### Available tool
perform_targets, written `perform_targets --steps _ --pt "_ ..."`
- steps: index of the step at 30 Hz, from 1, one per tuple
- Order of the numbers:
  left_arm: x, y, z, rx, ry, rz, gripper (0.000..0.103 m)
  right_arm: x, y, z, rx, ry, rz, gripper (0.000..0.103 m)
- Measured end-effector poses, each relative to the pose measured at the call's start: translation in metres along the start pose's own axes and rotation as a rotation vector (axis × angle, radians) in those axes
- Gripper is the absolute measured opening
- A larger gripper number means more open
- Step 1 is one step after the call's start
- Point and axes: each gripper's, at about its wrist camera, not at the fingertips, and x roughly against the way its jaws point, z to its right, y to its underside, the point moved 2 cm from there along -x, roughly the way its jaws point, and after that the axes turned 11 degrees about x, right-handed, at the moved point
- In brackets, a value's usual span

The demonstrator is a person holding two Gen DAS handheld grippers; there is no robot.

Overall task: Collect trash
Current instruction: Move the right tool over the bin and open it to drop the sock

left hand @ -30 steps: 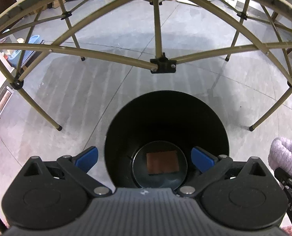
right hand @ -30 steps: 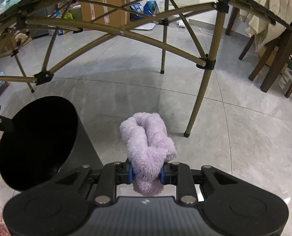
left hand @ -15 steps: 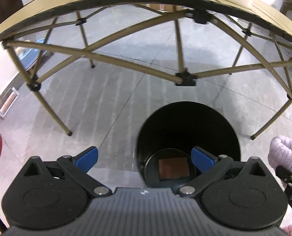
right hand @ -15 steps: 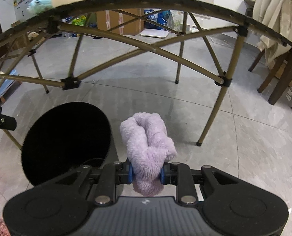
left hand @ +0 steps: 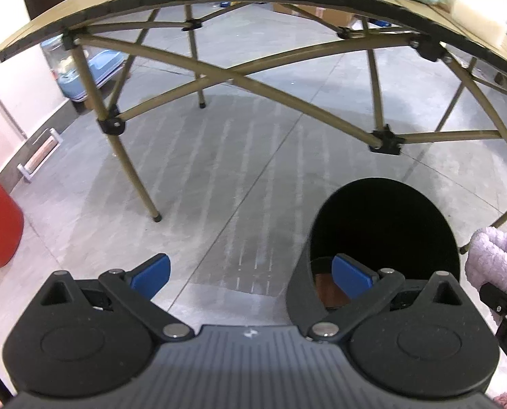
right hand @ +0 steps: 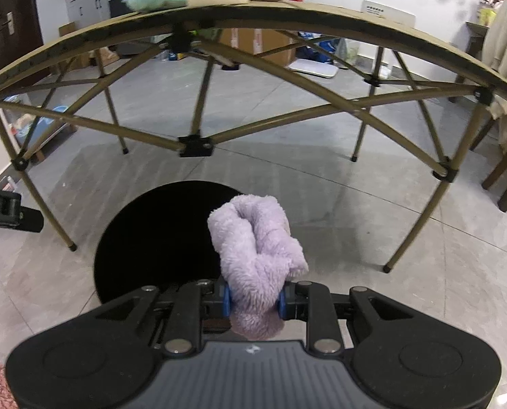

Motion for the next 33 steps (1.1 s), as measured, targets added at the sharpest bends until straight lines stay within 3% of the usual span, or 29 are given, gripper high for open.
perform_targets --steps 13,33 --pt "-0.008 -0.002 -0.031 0.038 -0.055 -0.004 0.103 -0.028 -0.012 -0.034 0.024 -0.053 -0.044 0.023" --pt "-0.036 0.007 -0.041 0.020 -0.134 -0.059 0.103 -0.080 -0.019 -0.058 -0.007 -0.145 -0.162 0.024"
